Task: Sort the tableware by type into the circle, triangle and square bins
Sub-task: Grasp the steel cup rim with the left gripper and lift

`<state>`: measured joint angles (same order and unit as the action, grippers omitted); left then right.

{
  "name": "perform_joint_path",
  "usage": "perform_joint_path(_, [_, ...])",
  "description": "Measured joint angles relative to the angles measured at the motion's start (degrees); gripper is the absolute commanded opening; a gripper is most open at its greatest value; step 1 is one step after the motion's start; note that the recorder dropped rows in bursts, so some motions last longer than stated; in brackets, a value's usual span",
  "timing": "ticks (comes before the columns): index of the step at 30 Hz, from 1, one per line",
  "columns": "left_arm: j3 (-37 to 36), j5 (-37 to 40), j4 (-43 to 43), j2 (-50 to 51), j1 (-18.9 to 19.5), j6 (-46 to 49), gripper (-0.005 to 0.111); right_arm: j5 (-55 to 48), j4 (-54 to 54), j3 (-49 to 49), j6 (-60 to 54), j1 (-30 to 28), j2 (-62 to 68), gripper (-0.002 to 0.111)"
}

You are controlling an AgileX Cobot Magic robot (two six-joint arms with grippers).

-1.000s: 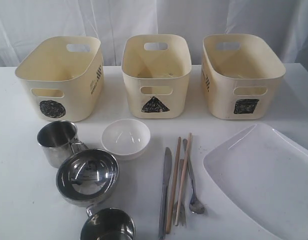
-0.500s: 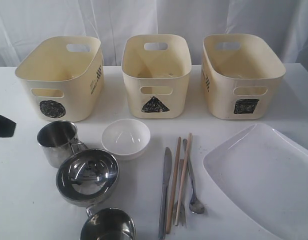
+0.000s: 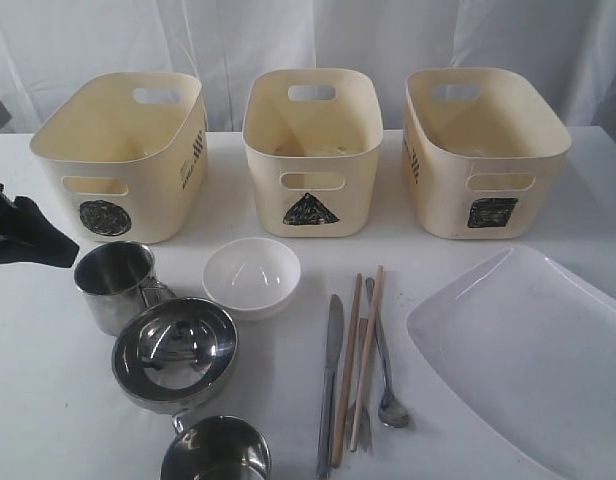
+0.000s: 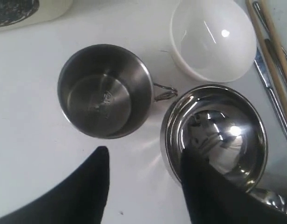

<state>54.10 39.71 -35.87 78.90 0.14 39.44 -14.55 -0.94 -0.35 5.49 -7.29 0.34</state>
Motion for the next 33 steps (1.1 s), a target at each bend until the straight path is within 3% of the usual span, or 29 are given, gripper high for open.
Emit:
perform_joint_path(16, [6.11, -2.87, 6.82, 10.01, -0.19, 0.0, 0.059, 0.0, 0.0, 0.0, 0.0, 0.0, 0.0, 0.0])
perform_joint_path(25, [10.42, -6.95, 7.06, 16.05, -6.34, 1.51, 0.059, 0.0, 0.0, 0.0, 0.0, 0.0, 0.0, 0.0])
perform_joint_path(33, [10.67, -10.34, 9.16, 19.93, -6.81, 2.39, 0.059, 0.0, 0.0, 0.0, 0.0, 0.0, 0.0, 0.0])
